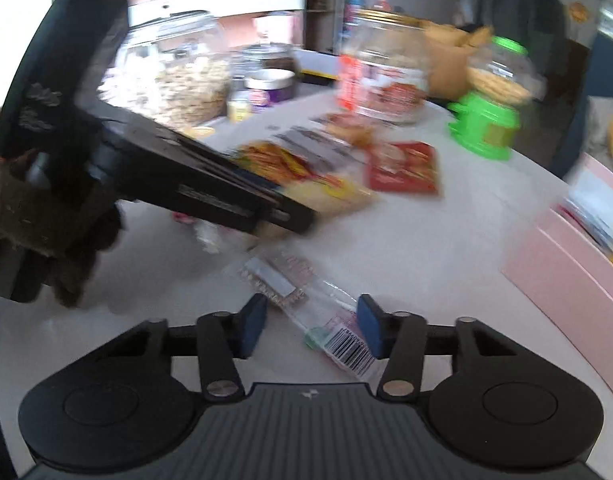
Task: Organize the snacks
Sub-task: 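Grasp the clear biscuit-stick packet with the right gripper, then carry both packets over the pink box and open both grippers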
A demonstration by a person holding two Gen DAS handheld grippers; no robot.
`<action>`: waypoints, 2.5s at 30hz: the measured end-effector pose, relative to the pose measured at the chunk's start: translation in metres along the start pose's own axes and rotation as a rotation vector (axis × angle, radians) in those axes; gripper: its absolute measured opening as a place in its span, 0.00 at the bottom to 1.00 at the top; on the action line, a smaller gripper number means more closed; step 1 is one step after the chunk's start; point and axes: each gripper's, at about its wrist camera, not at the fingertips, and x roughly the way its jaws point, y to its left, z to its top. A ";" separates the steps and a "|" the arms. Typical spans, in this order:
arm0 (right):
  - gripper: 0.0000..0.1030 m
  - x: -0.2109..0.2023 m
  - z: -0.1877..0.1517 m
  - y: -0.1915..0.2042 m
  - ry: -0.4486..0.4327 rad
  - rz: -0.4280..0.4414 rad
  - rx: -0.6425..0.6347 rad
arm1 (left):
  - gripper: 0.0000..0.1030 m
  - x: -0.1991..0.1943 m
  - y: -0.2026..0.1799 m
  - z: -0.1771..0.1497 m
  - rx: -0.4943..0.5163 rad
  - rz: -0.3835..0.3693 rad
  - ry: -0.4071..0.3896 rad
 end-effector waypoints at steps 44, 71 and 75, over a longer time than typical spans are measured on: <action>0.38 -0.082 -0.080 -0.078 -0.044 -0.211 0.365 | 0.36 0.005 -0.109 -0.028 0.171 -0.030 0.050; 0.38 -0.129 -0.103 -0.110 -0.203 -0.303 0.455 | 0.32 0.113 -0.195 0.149 -0.071 -0.246 -0.059; 0.38 -0.128 -0.101 -0.115 -0.188 -0.326 0.431 | 0.30 0.125 -0.183 0.134 -0.048 -0.284 -0.138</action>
